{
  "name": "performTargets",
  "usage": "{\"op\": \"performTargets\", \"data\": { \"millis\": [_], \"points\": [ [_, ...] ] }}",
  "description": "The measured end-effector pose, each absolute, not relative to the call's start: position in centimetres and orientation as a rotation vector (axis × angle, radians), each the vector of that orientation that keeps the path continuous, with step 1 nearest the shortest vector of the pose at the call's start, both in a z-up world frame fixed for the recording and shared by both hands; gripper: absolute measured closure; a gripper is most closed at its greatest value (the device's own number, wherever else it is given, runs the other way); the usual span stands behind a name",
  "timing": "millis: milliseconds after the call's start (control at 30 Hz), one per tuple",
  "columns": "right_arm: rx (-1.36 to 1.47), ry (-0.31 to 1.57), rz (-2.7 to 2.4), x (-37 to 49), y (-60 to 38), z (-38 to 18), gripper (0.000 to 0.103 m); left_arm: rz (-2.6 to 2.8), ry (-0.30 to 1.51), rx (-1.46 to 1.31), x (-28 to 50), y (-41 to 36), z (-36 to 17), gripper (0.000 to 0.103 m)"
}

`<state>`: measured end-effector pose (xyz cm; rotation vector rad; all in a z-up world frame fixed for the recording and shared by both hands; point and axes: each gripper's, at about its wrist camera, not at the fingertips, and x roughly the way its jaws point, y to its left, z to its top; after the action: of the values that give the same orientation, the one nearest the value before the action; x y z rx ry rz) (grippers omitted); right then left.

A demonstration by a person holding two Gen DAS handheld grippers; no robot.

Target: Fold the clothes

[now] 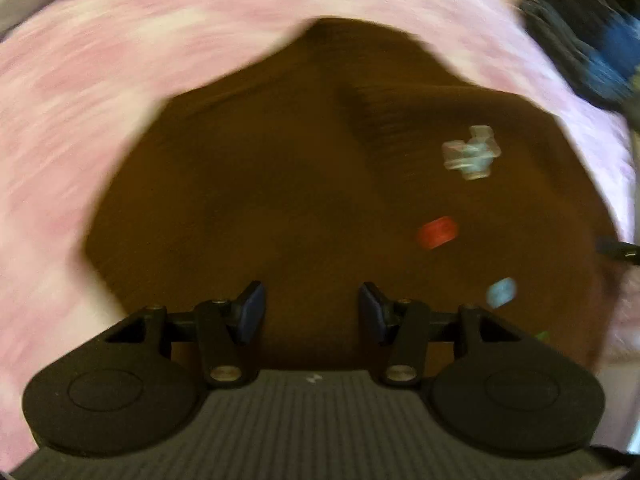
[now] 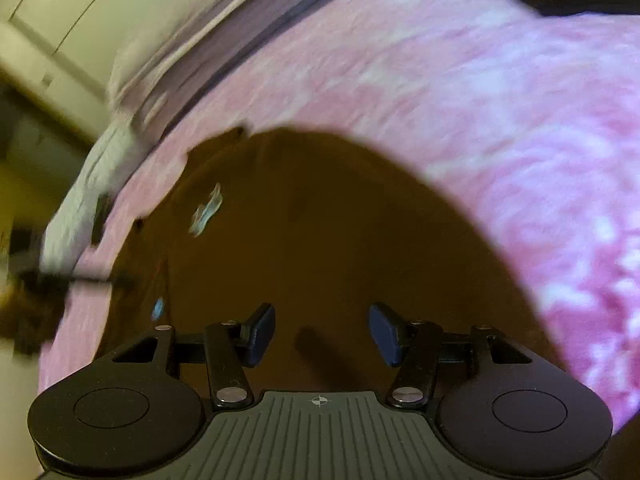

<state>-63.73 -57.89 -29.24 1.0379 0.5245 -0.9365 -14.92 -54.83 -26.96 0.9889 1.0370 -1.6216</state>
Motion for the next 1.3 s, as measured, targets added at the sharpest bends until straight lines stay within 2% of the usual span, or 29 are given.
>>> {"op": "performTargets", "data": {
  "millis": [233, 433, 567, 800, 1067, 1233, 1300],
  "points": [
    [0.989, 0.69, -0.977, -62.3, -52.2, -25.9, 0.046, -1.52, 1.087, 0.837, -9.8, -44.3, -24.8, 0.055],
    [0.953, 0.796, -0.834, -57.9, -49.4, -25.3, 0.046, -1.574, 1.159, 0.759, -13.1, -34.1, -23.8, 0.054],
    [0.92, 0.873, -0.758, -56.4, -49.8, -25.2, 0.046, -1.63, 1.135, 0.793, -17.3, -29.2, -24.0, 0.054],
    [0.668, 1.038, -0.574, -56.0, -51.0, -24.4, 0.046, -1.818, 0.713, 1.034, -26.8, -22.6, -23.2, 0.05],
    [0.453, 1.114, -0.418, -60.8, -51.0, -25.0, 0.046, -1.695, 0.2, 1.439, -36.2, -18.8, -26.6, 0.05],
    [0.261, 1.169, -0.311, -63.1, -50.2, -25.9, 0.046, -1.597, 0.0, 1.588, -37.4, -17.7, -28.6, 0.051],
    [0.146, 1.191, -0.276, -63.7, -49.7, -26.6, 0.04, -1.562, -0.055, 1.619, -37.9, -17.5, -29.2, 0.051]
  ]
}}
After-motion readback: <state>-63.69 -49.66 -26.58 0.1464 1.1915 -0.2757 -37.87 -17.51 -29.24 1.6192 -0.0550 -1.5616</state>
